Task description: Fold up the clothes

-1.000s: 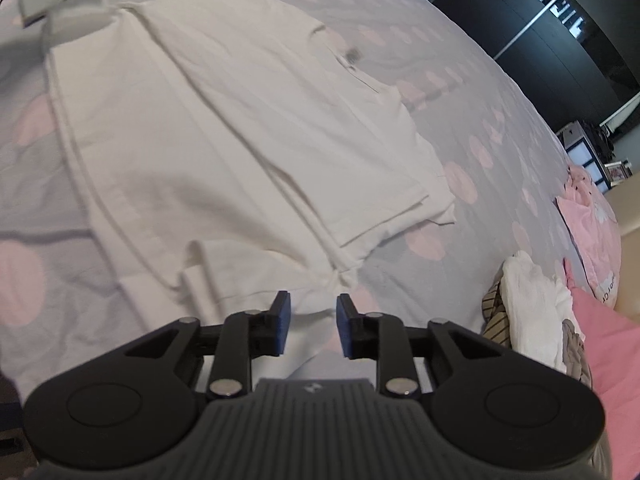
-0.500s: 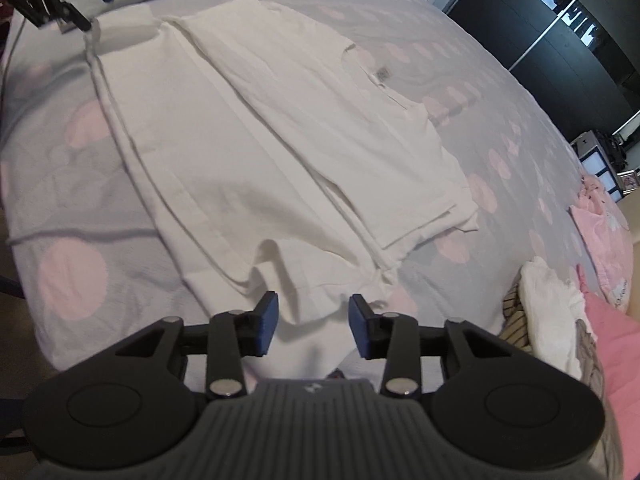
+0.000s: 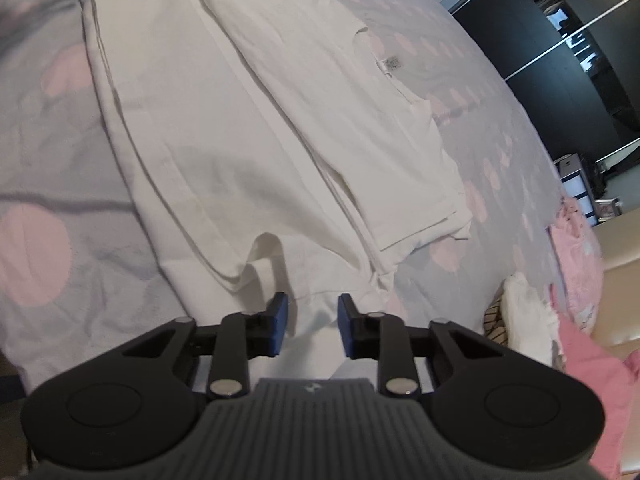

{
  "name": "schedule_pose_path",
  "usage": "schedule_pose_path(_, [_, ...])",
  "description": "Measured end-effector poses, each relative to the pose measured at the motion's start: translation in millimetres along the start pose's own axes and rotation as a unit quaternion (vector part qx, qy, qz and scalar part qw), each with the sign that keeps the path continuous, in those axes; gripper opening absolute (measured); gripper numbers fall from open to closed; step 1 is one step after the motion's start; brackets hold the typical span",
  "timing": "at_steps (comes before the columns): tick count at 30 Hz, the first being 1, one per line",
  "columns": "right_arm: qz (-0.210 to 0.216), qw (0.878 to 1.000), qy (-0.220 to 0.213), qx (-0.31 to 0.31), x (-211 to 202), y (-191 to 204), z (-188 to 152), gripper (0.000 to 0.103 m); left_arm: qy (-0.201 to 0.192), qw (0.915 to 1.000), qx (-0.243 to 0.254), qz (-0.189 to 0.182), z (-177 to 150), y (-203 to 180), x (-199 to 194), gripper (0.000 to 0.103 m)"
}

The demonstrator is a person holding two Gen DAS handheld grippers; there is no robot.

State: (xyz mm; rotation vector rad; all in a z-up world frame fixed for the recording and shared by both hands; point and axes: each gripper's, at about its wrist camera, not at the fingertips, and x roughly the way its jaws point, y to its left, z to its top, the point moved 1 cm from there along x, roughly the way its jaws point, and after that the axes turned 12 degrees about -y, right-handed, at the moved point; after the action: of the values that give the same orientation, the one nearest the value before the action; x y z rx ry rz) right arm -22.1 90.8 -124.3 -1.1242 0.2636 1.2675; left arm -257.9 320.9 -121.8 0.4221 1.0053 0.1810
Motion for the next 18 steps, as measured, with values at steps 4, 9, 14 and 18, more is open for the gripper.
schedule_pose_path(4, [-0.007,1.000,-0.001,0.005,1,-1,2,0.019,-0.019,0.9995,-0.023,0.006,4,6,-5,0.041])
schedule_pose_path(9, [-0.012,1.000,0.001,0.005,1,-2,2,0.019,-0.016,0.9984,-0.051,0.017,9,16,-5,0.025])
schedule_pose_path(14, [-0.010,1.000,0.006,0.000,4,1,-2,0.019,-0.015,0.9980,-0.054,0.029,12,18,2,0.018])
schedule_pose_path(18, [-0.021,1.000,0.010,0.003,3,-2,-2,0.003,-0.024,0.9969,-0.056,0.048,18,21,1,0.009])
